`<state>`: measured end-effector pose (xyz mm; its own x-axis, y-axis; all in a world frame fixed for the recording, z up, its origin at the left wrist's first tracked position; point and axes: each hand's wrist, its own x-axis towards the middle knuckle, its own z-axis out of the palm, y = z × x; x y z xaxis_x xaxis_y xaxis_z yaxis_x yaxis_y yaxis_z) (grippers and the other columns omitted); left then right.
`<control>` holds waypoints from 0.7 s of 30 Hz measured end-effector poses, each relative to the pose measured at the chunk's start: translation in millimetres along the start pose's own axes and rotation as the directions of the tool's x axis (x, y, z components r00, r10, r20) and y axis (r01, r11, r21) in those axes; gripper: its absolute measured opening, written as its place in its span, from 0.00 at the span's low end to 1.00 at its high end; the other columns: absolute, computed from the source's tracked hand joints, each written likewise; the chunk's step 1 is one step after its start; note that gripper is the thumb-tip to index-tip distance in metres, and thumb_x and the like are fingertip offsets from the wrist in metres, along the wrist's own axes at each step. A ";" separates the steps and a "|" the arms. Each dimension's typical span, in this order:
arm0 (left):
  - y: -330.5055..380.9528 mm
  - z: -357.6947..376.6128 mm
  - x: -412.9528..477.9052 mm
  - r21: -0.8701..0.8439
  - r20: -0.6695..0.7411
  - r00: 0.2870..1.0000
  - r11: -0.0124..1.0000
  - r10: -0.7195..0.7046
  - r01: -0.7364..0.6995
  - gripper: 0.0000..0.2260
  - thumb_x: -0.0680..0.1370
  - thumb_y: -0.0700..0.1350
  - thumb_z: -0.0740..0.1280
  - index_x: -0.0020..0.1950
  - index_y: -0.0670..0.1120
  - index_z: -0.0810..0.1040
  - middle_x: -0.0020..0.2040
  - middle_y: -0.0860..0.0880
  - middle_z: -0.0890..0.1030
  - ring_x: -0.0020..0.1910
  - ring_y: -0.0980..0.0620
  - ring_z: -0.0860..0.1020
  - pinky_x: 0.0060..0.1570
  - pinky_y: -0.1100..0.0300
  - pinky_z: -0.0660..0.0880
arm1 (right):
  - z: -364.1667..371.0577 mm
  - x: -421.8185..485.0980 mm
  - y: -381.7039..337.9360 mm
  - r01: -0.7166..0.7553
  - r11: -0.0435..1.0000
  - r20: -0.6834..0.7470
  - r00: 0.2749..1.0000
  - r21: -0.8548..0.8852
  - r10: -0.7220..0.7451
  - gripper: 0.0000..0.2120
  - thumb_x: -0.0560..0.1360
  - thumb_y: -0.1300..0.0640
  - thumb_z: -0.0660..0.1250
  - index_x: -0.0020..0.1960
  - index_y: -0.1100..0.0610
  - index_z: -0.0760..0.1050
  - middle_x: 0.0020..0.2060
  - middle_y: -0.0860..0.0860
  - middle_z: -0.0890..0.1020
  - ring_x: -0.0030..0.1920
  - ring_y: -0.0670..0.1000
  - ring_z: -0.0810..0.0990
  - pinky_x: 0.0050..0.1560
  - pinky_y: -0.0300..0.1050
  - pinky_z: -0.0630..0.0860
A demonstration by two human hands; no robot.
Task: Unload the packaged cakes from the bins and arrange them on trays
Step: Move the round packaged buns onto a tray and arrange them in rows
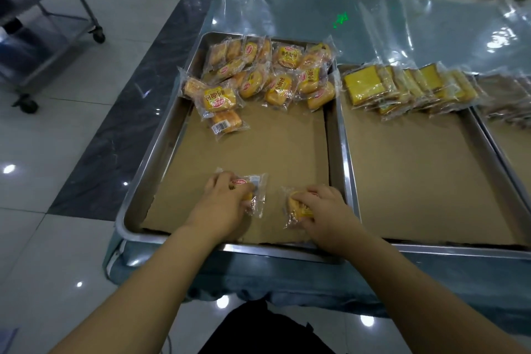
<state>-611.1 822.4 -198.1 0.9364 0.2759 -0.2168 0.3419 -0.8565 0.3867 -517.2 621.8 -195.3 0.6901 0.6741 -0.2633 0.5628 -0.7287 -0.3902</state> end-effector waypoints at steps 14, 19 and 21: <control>27.3 9.7 -19.3 0.092 0.059 0.997 0.995 -0.049 0.043 0.23 0.74 0.58 0.66 0.68 0.59 0.67 0.69 0.49 0.62 0.69 0.42 0.53 0.64 0.51 0.65 | 8.0 -13.3 -5.8 -0.035 0.999 -0.015 0.999 0.029 0.035 0.28 0.74 0.52 0.67 0.71 0.40 0.62 0.67 0.52 0.65 0.66 0.55 0.59 0.63 0.51 0.65; 32.7 8.7 -25.1 0.119 0.089 0.995 0.992 -0.049 0.038 0.25 0.72 0.61 0.67 0.67 0.60 0.68 0.66 0.51 0.65 0.64 0.44 0.59 0.60 0.54 0.67 | 10.7 -21.3 -4.8 -0.043 0.998 -0.007 0.999 0.043 0.043 0.29 0.73 0.50 0.69 0.70 0.41 0.63 0.67 0.53 0.65 0.67 0.55 0.59 0.62 0.52 0.66; 31.5 8.8 -29.6 0.065 0.080 0.996 0.997 -0.041 0.036 0.26 0.71 0.62 0.67 0.67 0.61 0.69 0.64 0.52 0.66 0.62 0.47 0.60 0.59 0.56 0.66 | 9.8 -23.1 -3.3 -0.048 0.997 -0.009 0.999 0.056 0.048 0.30 0.71 0.49 0.71 0.70 0.44 0.64 0.66 0.53 0.66 0.67 0.55 0.61 0.64 0.50 0.66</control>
<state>-628.7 783.4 -187.3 0.9122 0.2748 -0.3038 0.3694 -0.8726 0.3197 -539.4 609.8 -196.6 0.7208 0.6368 -0.2739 0.5026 -0.7522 -0.4262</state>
